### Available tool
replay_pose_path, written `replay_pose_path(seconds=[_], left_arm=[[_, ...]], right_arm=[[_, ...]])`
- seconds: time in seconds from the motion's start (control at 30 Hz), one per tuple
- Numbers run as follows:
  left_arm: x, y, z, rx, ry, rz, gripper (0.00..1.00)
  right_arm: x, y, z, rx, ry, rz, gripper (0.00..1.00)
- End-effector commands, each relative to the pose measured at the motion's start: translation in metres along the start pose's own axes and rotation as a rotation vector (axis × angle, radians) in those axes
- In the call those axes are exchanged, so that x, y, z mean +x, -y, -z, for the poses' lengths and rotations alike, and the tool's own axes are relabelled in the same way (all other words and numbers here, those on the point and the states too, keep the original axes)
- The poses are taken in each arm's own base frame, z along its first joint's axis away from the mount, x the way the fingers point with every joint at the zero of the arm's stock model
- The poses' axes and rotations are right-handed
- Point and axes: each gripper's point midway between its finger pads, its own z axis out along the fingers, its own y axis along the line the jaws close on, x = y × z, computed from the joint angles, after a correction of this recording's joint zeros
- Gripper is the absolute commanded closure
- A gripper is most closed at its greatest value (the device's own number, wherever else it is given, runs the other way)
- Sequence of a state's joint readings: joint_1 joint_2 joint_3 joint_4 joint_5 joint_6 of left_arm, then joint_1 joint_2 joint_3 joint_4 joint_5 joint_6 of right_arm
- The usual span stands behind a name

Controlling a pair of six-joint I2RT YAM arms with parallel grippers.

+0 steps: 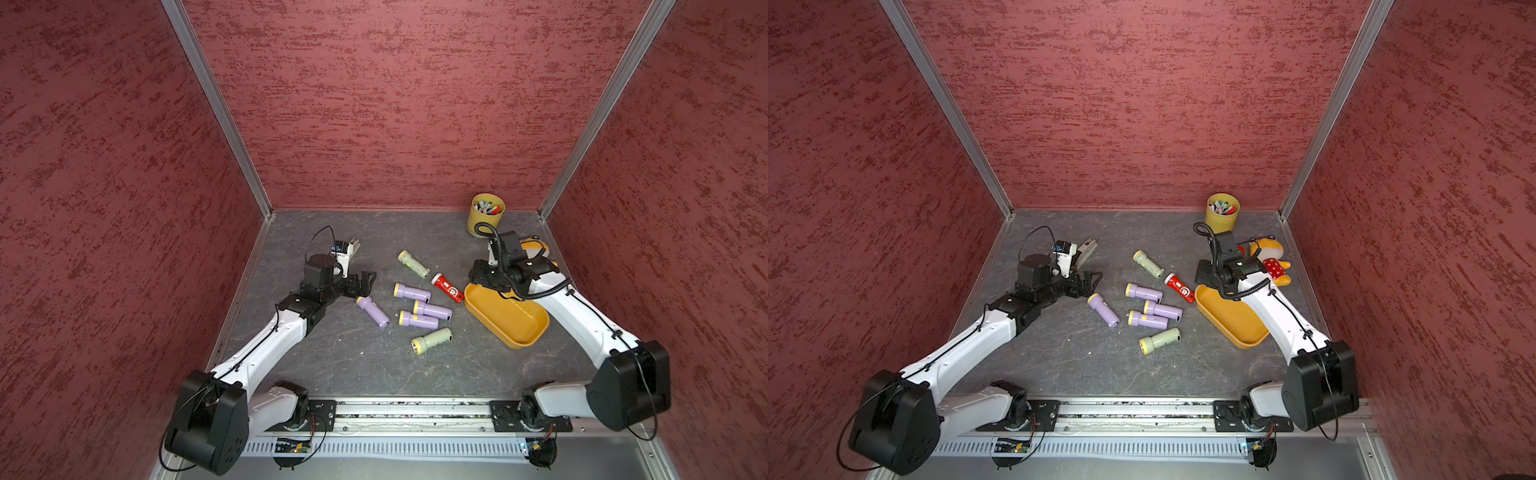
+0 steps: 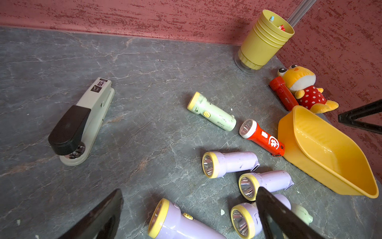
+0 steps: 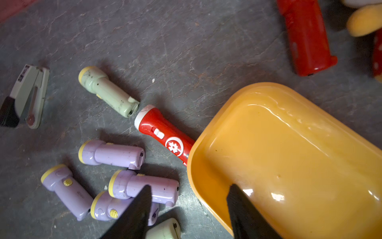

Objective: Put the flashlights into the storage boxes
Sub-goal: Adjust the storage box at the center of the board.

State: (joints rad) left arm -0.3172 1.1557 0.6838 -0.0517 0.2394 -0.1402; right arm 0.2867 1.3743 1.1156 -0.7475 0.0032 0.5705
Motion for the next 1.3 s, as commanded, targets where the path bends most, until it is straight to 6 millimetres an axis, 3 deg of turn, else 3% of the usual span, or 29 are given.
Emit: replay_pose_path(seconds=[0.0,0.17,0.43,0.87,1.0,1.27], left_arm=[[-0.011,0.003,0.001,0.010,0.021,-0.045,0.00],[-0.009,0.005,-0.002,0.026,0.024,-0.053,0.00],[-0.005,0.006,-0.002,0.044,0.029,-0.041,0.00],[0.000,0.001,-0.006,0.038,0.018,-0.032,0.00],[0.002,-0.001,-0.007,0.032,0.013,-0.028,0.00],[0.000,-0.008,-0.007,0.006,0.006,-0.032,0.00]], right_arm=[[-0.012,0.020,-0.002,0.100,0.069,-0.285,0.33],[-0.011,0.044,-0.025,0.230,0.082,-0.511,0.30],[-0.012,0.020,-0.067,0.137,0.009,-0.580,0.35],[-0.015,0.011,-0.103,0.155,-0.075,-0.377,0.44],[-0.013,0.011,-0.105,0.153,-0.091,-0.319,0.51],[0.009,0.007,-0.098,0.119,-0.163,-0.162,0.69]])
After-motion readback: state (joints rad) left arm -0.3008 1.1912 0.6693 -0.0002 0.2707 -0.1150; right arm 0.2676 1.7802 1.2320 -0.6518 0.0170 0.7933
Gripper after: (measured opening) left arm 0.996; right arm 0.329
